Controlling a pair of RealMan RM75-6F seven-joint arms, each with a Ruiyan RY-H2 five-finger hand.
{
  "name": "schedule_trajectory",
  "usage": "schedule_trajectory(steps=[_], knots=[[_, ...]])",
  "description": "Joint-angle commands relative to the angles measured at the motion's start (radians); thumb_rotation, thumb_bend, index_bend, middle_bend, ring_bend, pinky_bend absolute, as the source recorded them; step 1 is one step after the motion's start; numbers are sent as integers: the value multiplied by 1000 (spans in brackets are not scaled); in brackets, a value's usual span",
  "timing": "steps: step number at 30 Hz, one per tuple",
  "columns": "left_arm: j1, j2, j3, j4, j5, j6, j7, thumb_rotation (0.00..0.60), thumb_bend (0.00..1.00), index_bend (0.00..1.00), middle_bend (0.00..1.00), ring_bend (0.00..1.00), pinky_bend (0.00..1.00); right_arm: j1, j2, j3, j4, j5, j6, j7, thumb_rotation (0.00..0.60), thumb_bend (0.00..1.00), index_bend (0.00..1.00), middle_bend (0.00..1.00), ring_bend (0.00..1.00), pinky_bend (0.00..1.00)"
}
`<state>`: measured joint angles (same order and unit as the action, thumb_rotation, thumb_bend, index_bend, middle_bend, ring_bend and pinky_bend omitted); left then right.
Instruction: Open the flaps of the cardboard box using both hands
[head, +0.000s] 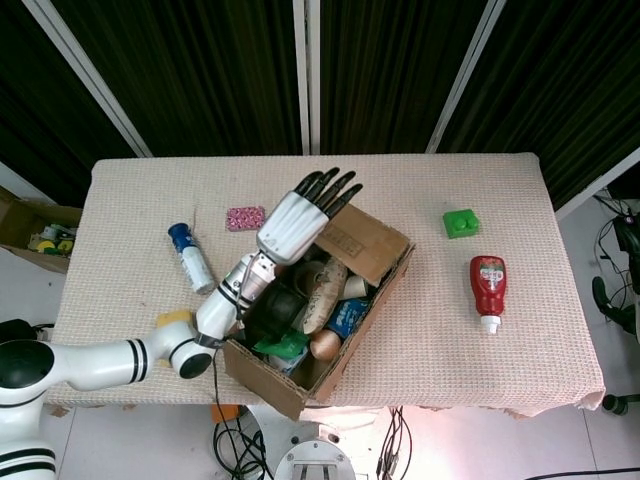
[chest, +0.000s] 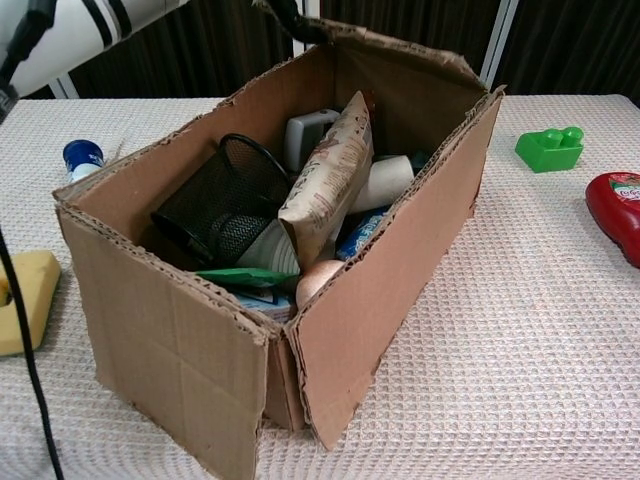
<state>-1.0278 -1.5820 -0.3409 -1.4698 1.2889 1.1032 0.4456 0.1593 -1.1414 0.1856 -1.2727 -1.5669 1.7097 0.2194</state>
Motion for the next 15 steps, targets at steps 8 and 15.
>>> schedule_trajectory(steps=[8, 15], knots=[[-131, -71, -193, 106, -205, -46, 4, 600, 166, 0, 19, 33, 169, 1, 13, 8, -30, -2, 7, -8, 600, 388, 0, 0, 0, 0], [-329, -237, -341, 372, -382, -56, -4, 600, 165, 0, 7, 34, 169, -3, 23, 15, -51, 2, 17, -2, 600, 388, 0, 0, 0, 0]])
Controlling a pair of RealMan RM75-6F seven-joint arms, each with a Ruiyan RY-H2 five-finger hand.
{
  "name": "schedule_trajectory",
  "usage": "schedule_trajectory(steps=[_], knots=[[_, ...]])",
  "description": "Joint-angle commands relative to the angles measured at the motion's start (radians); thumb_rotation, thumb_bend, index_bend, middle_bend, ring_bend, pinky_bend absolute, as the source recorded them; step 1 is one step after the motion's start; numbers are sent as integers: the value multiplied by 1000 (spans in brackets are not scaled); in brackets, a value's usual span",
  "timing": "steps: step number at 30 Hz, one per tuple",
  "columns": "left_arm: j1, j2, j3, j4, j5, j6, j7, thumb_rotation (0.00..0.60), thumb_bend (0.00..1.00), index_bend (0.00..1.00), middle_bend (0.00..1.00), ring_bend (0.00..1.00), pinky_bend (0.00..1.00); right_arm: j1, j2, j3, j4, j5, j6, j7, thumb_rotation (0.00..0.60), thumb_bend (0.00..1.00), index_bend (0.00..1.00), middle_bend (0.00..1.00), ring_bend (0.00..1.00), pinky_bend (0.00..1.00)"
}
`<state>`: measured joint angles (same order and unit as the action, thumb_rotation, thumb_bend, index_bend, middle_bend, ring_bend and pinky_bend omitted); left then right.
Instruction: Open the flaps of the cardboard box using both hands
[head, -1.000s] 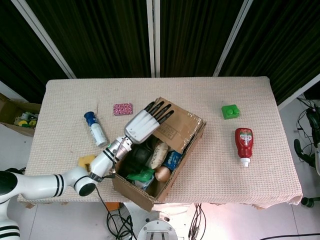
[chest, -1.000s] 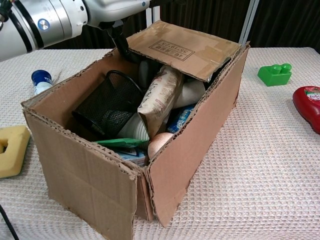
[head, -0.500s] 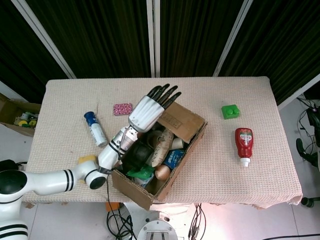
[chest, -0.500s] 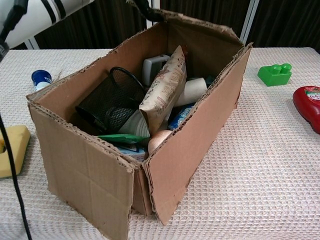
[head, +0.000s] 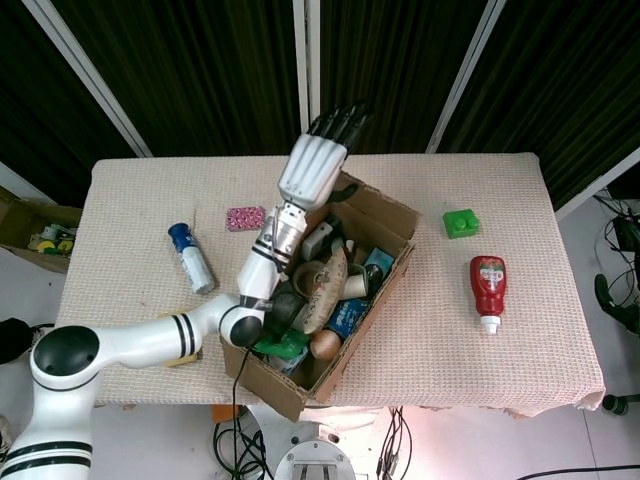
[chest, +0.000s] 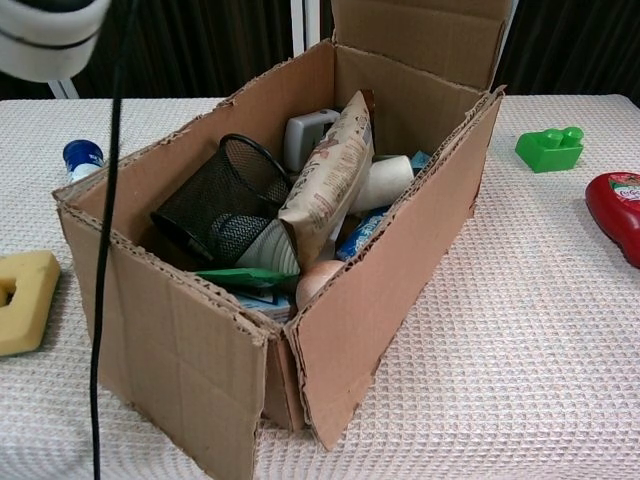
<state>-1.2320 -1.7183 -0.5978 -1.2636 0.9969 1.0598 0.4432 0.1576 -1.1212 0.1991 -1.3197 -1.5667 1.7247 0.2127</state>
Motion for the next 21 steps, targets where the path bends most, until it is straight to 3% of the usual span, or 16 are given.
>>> schedule_trajectory(steps=[1, 6, 12, 19, 21], knots=[[-149, -118, -89, 209, -98, -18, 4, 600, 164, 0, 6, 34, 170, -2, 4, 2, -4, 2, 2, 6, 600, 388, 0, 0, 0, 0], [-239, -199, -71, 402, -115, -57, 4, 600, 162, 0, 6, 33, 170, -6, 8, 4, 7, 12, -1, 30, 600, 388, 0, 0, 0, 0], [-277, -267, -31, 551, -101, -96, -43, 600, 161, 0, 6, 33, 170, -8, -1, 5, 41, 28, -15, 71, 600, 389, 0, 0, 0, 0], [-279, -268, -9, 594, -78, -98, -72, 599, 155, 0, 5, 34, 170, -8, -15, 4, 81, 34, -23, 101, 600, 389, 0, 0, 0, 0], [-248, -233, -7, 534, -83, -88, -64, 519, 153, 0, 5, 34, 170, -10, -15, 3, 89, 35, -23, 106, 600, 389, 0, 0, 0, 0]])
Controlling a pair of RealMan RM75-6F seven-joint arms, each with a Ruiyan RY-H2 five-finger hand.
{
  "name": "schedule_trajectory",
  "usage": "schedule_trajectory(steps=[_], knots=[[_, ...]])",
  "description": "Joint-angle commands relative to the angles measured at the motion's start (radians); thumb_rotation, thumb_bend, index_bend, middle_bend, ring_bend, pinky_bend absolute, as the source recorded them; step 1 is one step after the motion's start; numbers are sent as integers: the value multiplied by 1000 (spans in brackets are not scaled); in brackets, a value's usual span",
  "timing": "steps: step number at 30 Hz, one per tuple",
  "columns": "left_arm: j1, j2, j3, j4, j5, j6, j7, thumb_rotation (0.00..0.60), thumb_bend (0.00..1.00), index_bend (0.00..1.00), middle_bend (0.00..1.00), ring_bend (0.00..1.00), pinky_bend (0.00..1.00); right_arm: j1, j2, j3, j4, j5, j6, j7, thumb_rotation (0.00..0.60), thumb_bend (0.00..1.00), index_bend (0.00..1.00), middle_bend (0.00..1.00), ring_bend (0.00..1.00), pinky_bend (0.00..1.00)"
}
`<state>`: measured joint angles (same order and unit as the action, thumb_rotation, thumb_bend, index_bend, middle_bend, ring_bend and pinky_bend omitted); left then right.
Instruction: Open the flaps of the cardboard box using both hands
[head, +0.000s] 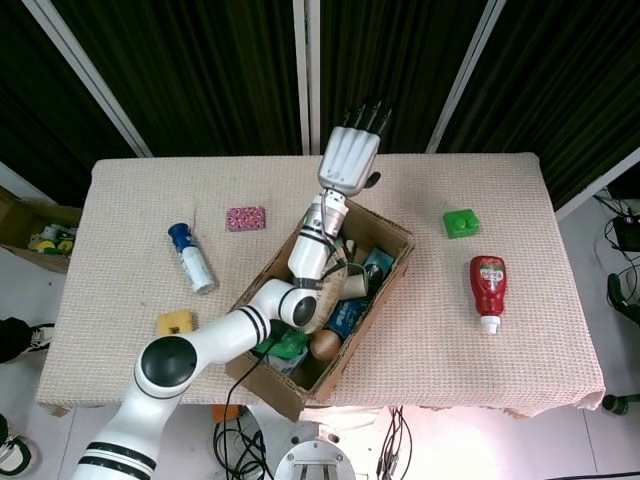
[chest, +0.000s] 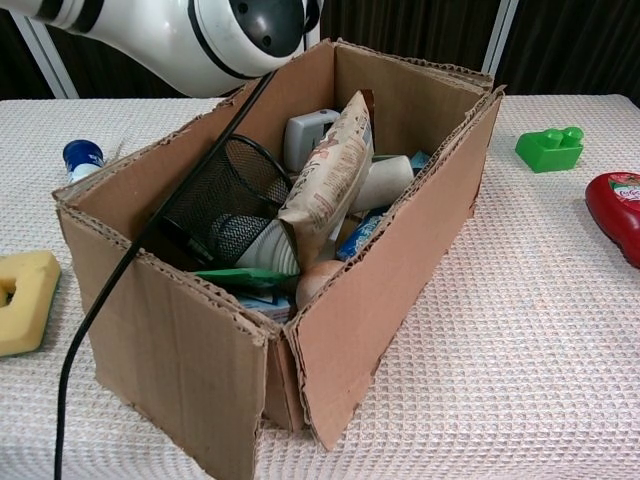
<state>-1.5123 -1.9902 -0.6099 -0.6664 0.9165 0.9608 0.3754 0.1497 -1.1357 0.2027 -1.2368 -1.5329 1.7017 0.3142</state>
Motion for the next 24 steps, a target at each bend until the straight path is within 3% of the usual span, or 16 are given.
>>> schedule_trajectory(steps=[1, 2, 5, 6, 9, 12, 15, 18, 21, 24], knots=[[53, 63, 9, -109, -6, 15, 16, 424, 156, 0, 5, 34, 169, -3, 1, -1, 8, 1, 2, 6, 600, 389, 0, 0, 0, 0], [92, 107, 21, -193, -12, 21, 45, 294, 163, 0, 10, 34, 169, -6, 2, -1, 10, -1, 7, 7, 600, 388, 0, 0, 0, 0], [209, 261, 74, -469, -55, 23, 169, 122, 167, 0, 25, 34, 169, -16, 9, -6, 8, -5, 19, 3, 600, 388, 0, 0, 0, 0], [276, 367, 114, -639, -93, 24, 253, 83, 166, 0, 28, 34, 170, -25, 16, -11, 3, -9, 25, -3, 600, 387, 0, 0, 0, 0], [420, 671, 222, -1048, -164, 33, 416, 25, 140, 0, 35, 35, 170, -49, 46, -30, -19, -17, 34, -22, 600, 386, 0, 0, 0, 0], [559, 911, 329, -1290, -66, 108, 461, 21, 98, 0, 36, 35, 170, -79, 79, -54, -47, -20, 34, -42, 600, 386, 0, 0, 0, 0], [728, 1049, 424, -1391, 123, 219, 357, 6, 89, 0, 41, 34, 169, -110, 99, -83, -74, -16, 25, -67, 600, 386, 0, 0, 0, 0], [892, 1123, 521, -1406, 291, 322, 193, 0, 91, 1, 49, 35, 170, -140, 100, -117, -87, -15, 9, -95, 600, 386, 0, 0, 0, 0], [1030, 1138, 613, -1342, 442, 423, 62, 0, 97, 2, 58, 35, 170, -169, 79, -145, -73, -8, -2, -114, 600, 385, 0, 0, 0, 0], [1144, 1093, 676, -1236, 532, 520, -61, 0, 114, 6, 64, 35, 170, -194, 44, -155, -37, 12, -5, -116, 600, 384, 0, 0, 0, 0]])
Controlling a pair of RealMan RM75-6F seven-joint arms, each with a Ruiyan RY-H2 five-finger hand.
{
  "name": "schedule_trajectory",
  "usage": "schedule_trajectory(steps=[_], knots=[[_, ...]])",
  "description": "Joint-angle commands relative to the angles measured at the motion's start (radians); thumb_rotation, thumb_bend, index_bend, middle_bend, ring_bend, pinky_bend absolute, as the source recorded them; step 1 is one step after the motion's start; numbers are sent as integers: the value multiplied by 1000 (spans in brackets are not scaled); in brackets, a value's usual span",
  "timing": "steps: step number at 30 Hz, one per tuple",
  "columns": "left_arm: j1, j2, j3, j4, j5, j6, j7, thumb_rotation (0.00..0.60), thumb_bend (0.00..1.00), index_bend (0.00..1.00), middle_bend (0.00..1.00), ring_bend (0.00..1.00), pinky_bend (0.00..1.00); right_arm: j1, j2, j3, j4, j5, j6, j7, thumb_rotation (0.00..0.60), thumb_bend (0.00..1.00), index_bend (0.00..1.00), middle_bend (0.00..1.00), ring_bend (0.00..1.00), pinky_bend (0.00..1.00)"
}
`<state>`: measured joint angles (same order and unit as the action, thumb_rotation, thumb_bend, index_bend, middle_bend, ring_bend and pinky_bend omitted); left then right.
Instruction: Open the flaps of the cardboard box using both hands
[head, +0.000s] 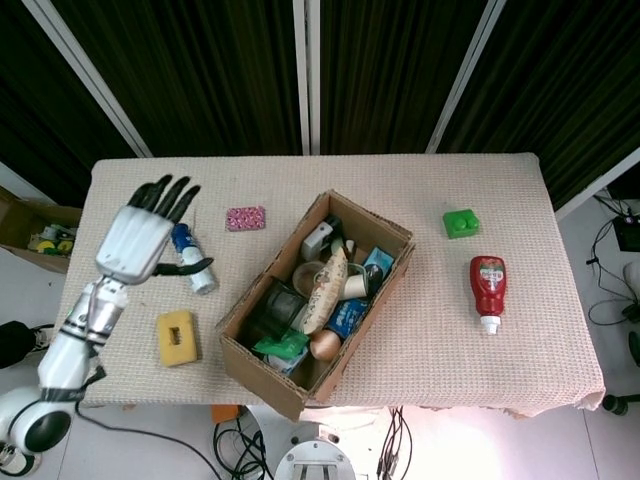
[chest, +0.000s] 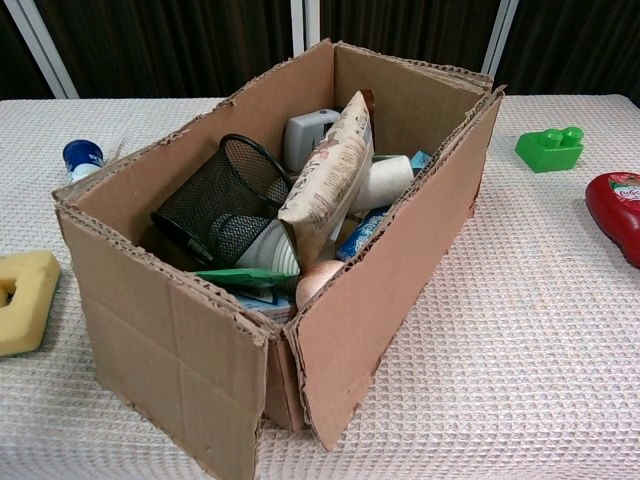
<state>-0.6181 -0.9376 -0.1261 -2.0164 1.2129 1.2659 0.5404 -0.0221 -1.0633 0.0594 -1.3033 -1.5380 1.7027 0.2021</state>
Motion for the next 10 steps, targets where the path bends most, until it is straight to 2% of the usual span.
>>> schedule_trajectory(steps=[1, 5, 10], knots=[[280, 24, 206, 146, 247, 237, -261, 0, 120, 8, 67, 35, 170, -28, -37, -14, 41, 22, -8, 3, 600, 383, 0, 0, 0, 0], [387, -43, 244, 279, 265, 306, -360, 0, 122, 9, 69, 35, 169, -45, -68, -16, 85, 38, -17, 35, 600, 384, 0, 0, 0, 0], [469, -111, 252, 402, 283, 366, -453, 0, 121, 9, 69, 35, 169, -46, -89, -8, 106, 47, -30, 52, 600, 384, 0, 0, 0, 0]])
